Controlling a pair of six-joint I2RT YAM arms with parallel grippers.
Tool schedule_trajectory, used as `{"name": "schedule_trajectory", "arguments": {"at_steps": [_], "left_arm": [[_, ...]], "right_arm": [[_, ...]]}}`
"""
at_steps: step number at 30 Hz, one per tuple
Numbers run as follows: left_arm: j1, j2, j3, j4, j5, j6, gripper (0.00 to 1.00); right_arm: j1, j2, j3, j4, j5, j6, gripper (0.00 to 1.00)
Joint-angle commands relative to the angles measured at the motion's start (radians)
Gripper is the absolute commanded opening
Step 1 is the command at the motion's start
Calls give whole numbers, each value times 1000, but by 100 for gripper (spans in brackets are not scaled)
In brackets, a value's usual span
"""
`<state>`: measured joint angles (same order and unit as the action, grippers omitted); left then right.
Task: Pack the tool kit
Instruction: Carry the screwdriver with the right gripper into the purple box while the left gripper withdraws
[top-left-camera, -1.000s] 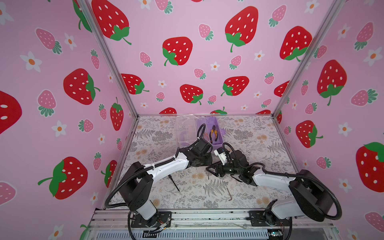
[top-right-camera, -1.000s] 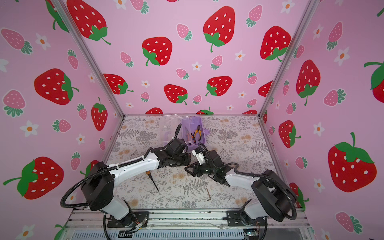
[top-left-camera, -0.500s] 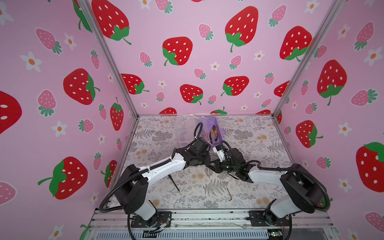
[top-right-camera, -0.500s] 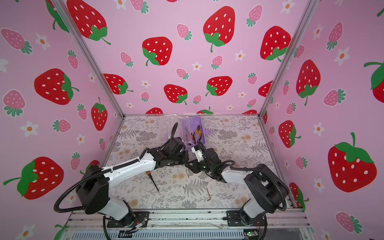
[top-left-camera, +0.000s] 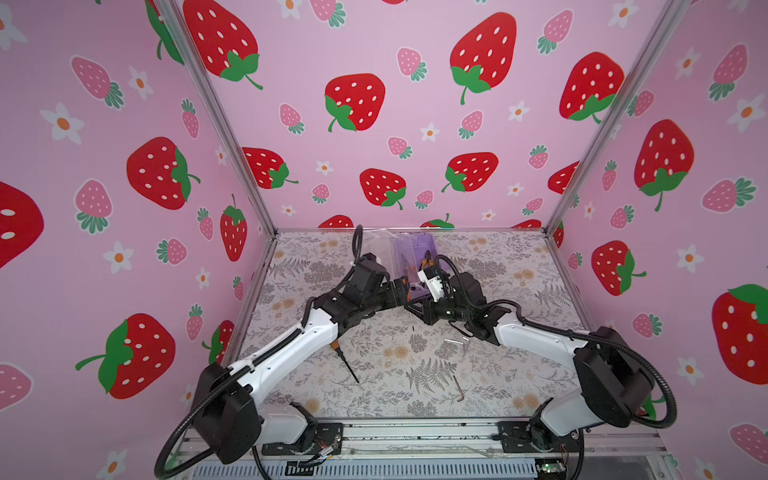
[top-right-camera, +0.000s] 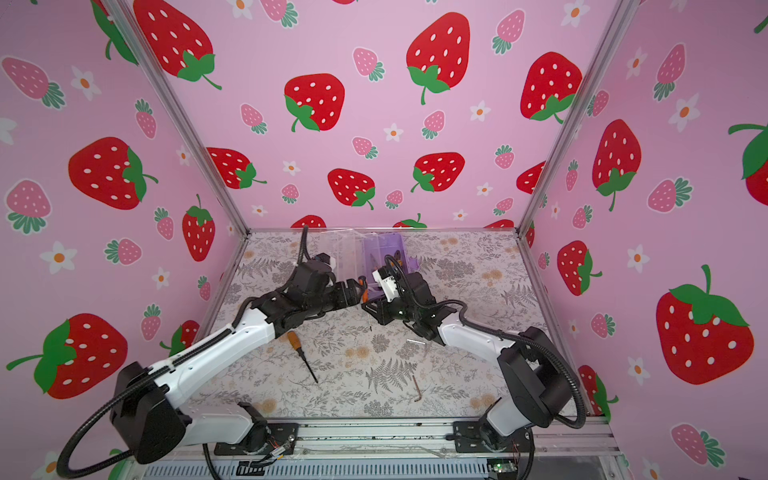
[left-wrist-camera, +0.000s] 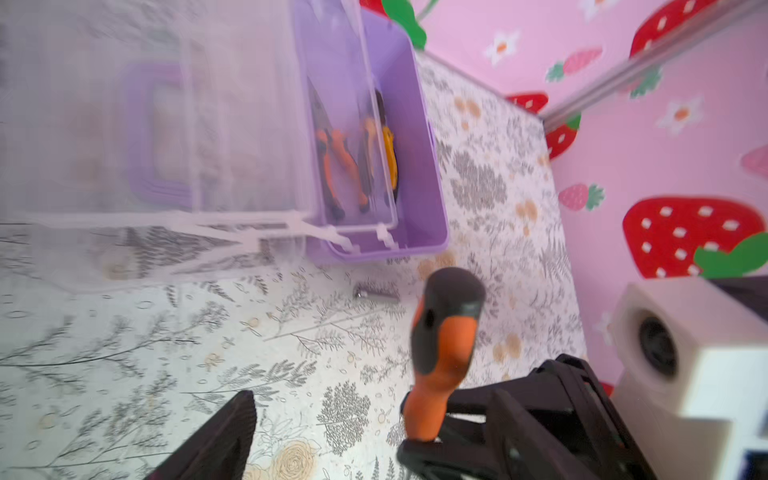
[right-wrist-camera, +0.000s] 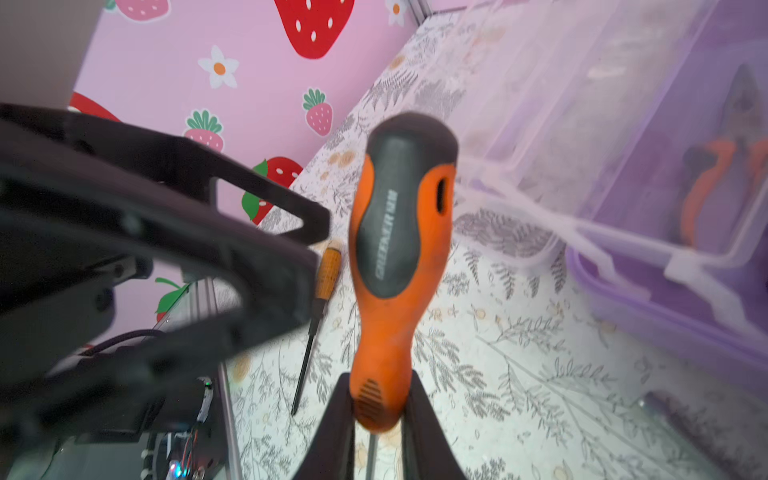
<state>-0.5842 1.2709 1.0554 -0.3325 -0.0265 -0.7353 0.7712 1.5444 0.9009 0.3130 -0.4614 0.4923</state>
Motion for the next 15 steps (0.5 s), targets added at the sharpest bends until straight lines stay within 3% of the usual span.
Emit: {"name": "schedule_trajectory", "arguments": {"at_steps": [1,9,15], "left_arm": [[47,-125,-30,-11,-94,15,95],[86,-313,-138,-180,-179,48,96],[120,-408,-270,-281,-203,23,95]], "right_arm": [[-38,84,130,-108,38,-80,0],[-118,431,626,-442,220,-249,0],[-150,661,935,-578,205,-230,0]]}}
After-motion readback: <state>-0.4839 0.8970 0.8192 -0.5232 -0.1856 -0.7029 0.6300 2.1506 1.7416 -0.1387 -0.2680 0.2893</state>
